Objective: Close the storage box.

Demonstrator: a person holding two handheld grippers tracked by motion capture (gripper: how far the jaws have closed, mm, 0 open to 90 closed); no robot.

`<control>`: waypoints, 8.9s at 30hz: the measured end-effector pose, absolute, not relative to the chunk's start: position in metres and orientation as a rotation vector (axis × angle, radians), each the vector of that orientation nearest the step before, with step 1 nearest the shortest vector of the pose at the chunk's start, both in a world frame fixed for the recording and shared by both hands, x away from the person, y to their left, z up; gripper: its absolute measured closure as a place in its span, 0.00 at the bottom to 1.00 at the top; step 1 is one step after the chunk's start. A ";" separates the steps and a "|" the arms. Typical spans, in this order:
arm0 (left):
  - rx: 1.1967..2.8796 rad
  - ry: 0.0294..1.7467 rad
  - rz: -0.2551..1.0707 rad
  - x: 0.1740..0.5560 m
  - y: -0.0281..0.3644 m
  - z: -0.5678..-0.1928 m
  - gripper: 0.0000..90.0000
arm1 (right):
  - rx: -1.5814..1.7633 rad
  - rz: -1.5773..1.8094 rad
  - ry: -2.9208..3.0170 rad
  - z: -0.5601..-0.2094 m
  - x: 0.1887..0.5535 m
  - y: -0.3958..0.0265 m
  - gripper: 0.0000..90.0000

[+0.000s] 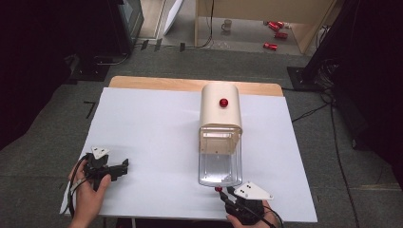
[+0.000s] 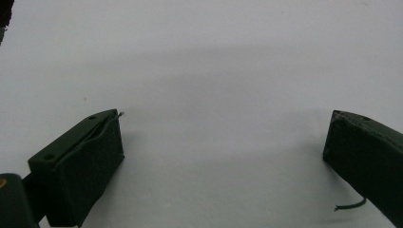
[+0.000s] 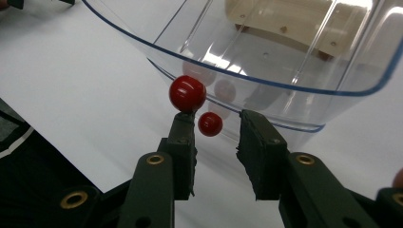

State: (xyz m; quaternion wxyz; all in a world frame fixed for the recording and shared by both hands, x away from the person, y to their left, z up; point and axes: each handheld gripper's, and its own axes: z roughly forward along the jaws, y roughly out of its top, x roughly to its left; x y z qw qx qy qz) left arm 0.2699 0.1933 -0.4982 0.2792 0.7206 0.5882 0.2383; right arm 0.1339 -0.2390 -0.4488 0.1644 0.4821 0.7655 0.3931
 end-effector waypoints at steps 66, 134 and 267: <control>1.933 1.578 0.639 0.270 0.193 -0.498 0.00 | 1.464 1.313 1.994 -0.409 0.172 -0.235 0.85; 1.932 1.578 0.639 0.270 0.193 -0.498 0.00 | 1.595 1.063 1.938 -0.462 0.139 -0.253 0.03; 1.935 1.577 0.639 0.270 0.193 -0.498 0.00 | 1.521 1.110 1.989 -0.463 0.218 -0.254 0.29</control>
